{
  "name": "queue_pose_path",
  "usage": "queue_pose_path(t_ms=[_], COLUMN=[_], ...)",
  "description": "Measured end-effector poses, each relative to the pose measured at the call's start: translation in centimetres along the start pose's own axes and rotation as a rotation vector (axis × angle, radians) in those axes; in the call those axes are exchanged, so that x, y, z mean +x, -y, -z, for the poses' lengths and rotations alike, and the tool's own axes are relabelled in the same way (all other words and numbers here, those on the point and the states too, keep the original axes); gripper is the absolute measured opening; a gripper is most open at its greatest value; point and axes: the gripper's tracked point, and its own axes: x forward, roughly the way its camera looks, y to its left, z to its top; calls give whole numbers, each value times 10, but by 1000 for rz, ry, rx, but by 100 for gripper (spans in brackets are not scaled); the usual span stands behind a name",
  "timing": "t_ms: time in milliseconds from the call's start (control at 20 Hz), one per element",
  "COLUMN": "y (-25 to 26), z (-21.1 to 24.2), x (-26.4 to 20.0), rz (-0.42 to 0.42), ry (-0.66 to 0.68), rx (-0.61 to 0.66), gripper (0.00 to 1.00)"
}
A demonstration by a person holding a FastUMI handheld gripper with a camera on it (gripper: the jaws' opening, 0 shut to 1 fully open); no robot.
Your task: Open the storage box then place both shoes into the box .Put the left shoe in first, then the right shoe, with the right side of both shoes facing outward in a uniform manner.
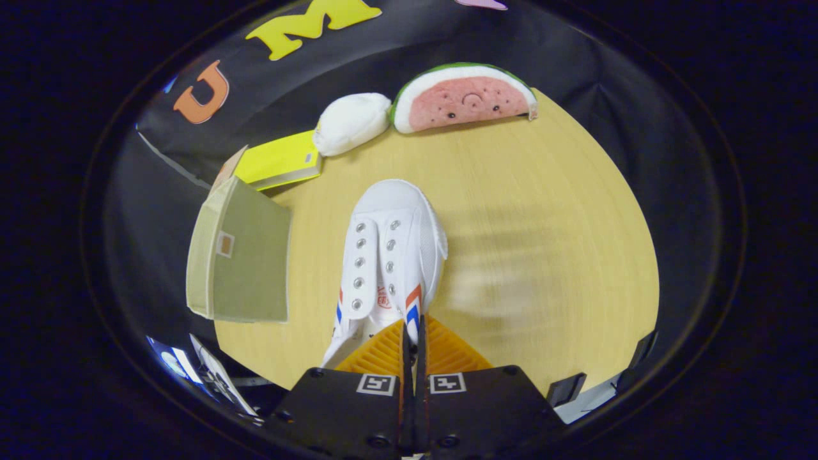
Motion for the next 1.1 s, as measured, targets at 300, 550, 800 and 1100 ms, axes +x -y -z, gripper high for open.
queue_pose_path(t_ms=[300, 550, 800, 1100], y=[-89, -174, -244, -292], z=[-12, -18, -14, -33], x=[-52, -67, -47, 2], rz=[-54, -112, -122, -74], ry=[64, 96, 63, 142], rx=[-55, -53, -85, -115], gripper=[6, 6, 6, 6])
